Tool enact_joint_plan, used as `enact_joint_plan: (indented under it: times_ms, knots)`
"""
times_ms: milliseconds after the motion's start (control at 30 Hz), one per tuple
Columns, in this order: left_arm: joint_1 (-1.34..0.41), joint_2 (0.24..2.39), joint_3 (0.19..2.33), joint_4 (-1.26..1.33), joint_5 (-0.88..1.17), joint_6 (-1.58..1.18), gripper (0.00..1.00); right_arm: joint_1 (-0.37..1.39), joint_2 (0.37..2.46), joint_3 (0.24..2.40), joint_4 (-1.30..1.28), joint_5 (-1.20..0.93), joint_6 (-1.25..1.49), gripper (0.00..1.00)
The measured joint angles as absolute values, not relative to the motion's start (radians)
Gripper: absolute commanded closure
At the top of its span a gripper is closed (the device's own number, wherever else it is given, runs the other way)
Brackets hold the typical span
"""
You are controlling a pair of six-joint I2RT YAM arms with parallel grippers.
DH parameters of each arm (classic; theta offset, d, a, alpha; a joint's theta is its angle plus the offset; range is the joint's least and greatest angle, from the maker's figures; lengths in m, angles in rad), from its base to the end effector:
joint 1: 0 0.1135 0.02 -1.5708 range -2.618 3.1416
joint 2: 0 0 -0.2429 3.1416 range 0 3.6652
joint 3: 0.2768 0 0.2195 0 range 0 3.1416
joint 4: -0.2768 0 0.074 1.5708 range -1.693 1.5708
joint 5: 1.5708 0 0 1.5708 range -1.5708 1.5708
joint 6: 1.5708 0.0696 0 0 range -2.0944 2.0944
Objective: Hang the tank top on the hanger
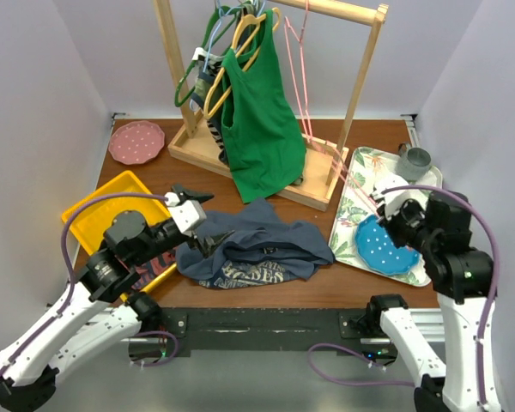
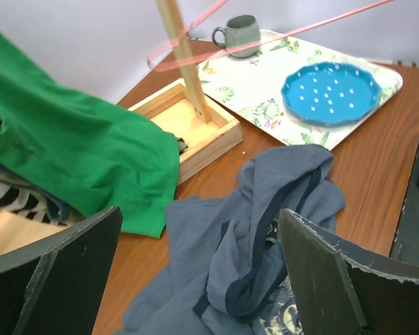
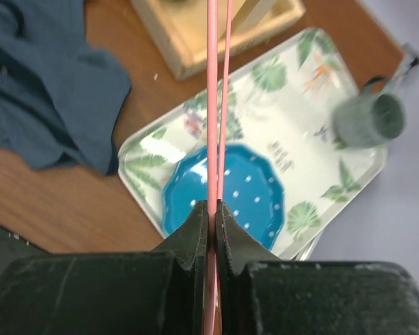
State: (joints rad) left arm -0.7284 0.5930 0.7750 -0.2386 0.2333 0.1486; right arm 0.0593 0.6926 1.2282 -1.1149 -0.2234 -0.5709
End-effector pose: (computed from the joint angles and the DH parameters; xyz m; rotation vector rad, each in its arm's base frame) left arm 0.1063 -0.1164 0.3384 0.8679 1.4194 -0.6323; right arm 0.1017 0.0215 0.3503 -0.7832 1.9857 -0.0603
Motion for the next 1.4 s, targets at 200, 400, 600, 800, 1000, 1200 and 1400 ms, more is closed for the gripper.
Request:
enact_joint_plan:
  times_ms: [200, 400, 600, 800, 1000, 1200, 1400]
  knots:
    - [-0.728, 0.607, 0.719, -0.226, 0.329, 0.273, 0.0, 0.051, 0.683, 1.113, -1.166, -0.236, -0.636, 1.0]
    - [-0.728, 0.63, 0.686, -0.223, 0.426, 0.362, 0.0, 0.051, 0.642, 1.073, -1.282, -0.403, -0.834, 1.0]
    - [-0.728, 0.652, 0.641, -0.196, 0.492, 0.378, 0.02, 0.051, 0.679, 1.05, -1.345, -0.572, -1.07, 1.0]
    - [-0.728, 0.743, 0.624, -0.111, 0.561, 0.371, 0.08, 0.054, 0.852, 1.05, -1.349, -0.721, -1.281, 1.0]
    - [-0.729, 0.907, 0.624, -0.022, 0.597, 0.357, 0.19, 0.095, 0.965, 1.05, -1.346, -0.785, -1.38, 1.0]
    - [-0.73, 1.023, 0.625, 0.0, 0.62, 0.33, 0.72, 0.113, 1.0, 1.051, -1.347, -0.828, -1.422, 1.0]
    - [-0.743, 1.049, 0.627, 0.001, 0.656, 0.302, 1.0, 0.109, 1.049, 1.055, -1.339, -0.836, -1.432, 0.56]
